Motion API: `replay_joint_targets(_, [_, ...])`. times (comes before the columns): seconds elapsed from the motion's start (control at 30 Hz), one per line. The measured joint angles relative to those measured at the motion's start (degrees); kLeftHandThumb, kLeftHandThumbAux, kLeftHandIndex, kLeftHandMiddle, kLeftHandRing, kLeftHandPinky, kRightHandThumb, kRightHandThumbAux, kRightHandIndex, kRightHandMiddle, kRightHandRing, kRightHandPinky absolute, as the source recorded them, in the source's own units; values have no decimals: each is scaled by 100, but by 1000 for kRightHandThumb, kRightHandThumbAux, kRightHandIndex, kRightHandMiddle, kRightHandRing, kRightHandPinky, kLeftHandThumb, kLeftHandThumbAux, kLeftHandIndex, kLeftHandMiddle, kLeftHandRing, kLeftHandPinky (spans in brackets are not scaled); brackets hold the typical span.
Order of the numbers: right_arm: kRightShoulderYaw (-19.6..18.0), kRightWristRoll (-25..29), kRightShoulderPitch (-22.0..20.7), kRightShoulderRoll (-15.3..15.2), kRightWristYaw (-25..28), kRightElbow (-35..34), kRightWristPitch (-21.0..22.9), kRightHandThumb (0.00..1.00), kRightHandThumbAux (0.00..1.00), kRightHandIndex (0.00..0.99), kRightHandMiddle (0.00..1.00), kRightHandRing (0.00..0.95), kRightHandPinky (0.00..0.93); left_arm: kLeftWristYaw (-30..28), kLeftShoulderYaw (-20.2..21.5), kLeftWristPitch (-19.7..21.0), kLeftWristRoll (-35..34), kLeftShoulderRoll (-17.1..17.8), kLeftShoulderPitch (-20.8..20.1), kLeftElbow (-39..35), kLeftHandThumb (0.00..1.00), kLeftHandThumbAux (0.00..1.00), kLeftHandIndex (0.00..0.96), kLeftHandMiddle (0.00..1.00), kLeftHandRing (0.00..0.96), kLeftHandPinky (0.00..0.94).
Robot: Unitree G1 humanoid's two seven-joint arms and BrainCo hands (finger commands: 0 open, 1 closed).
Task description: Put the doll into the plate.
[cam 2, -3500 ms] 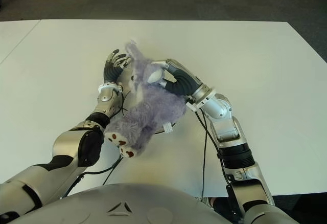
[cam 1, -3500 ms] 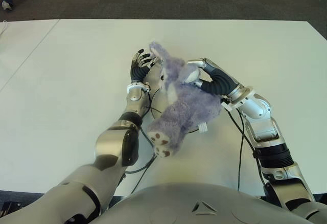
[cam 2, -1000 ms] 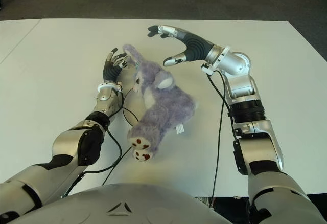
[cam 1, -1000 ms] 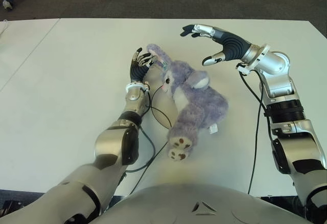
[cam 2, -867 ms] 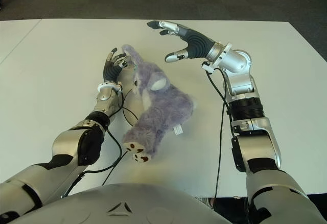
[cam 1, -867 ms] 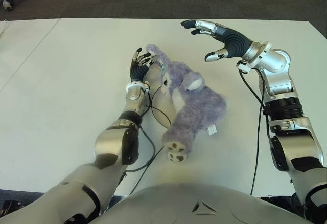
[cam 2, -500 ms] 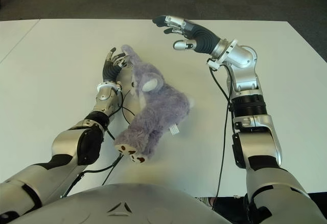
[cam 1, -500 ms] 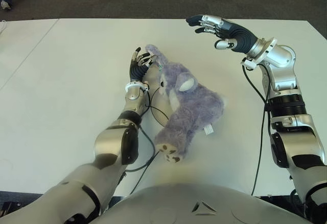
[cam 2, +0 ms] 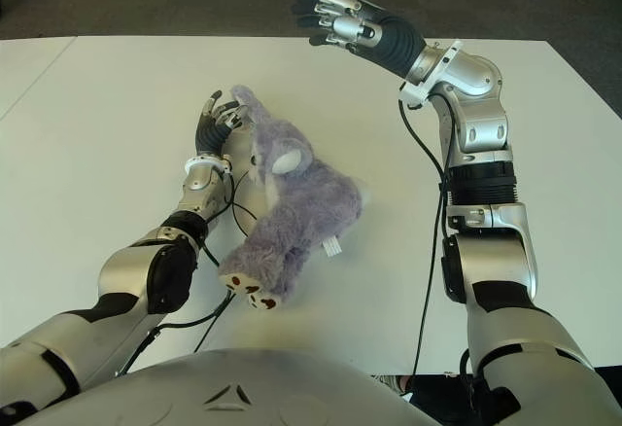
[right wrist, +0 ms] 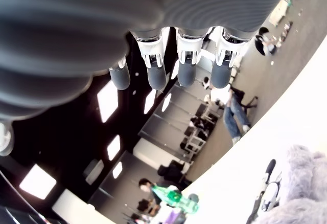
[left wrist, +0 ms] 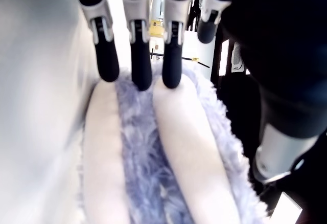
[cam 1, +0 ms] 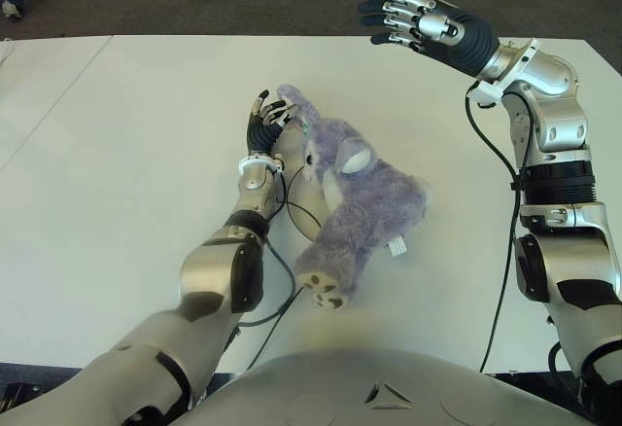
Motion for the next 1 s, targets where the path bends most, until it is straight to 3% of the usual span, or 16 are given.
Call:
replay_joint_targets(0.17, [-296,154,-68,-1,-50,277,293,175,406,21,0,0,0,28,-6,0,2,-4,0,0,0,710,112,296,319,324])
replay_joint_targets(0.37, [-517,149,-80,69,-359,549,324,170,447,42,0,0,0,87,-11,0,16,-12,-4,0,0,691,115,294,311,293])
replay_joint_targets(0.6, [-595,13,-519,236,-624,2030,-314,155,515,72,8,0,0,90,-4,5,15,-12,-63,-42,0,681,120,287,303,292])
replay_joint_targets(0.63, [-614,-1,-580,266,-678,2265,-440,100,558,58,1,0,0,90,-4,5,16,-13,-65,-43,0,676,122,290,307,301])
replay_joint_targets(0.7, [-657,-53,-703,340,-796,2722,-729,138,559,95,26,0,0,89,-5,5,16,-13,-68,-44,0,683,121,291,309,306])
replay_joint_targets(0.77, [-712,-99,-798,417,-948,3123,-972,109,614,102,35,0,0,89,-6,5,18,-13,-69,-44,0,688,120,295,311,304])
replay_joint_targets(0.83, [-752,-145,-875,504,-1163,3549,-1265,63,680,95,37,0,0,89,-6,5,23,-12,-69,-44,0,692,118,296,314,314])
replay_joint_targets(1.0, [-835,-403,-984,761,-2008,4595,-1963,2,713,59,24,0,0,92,-8,7,26,-12,-8,-34,0,693,117,298,319,322])
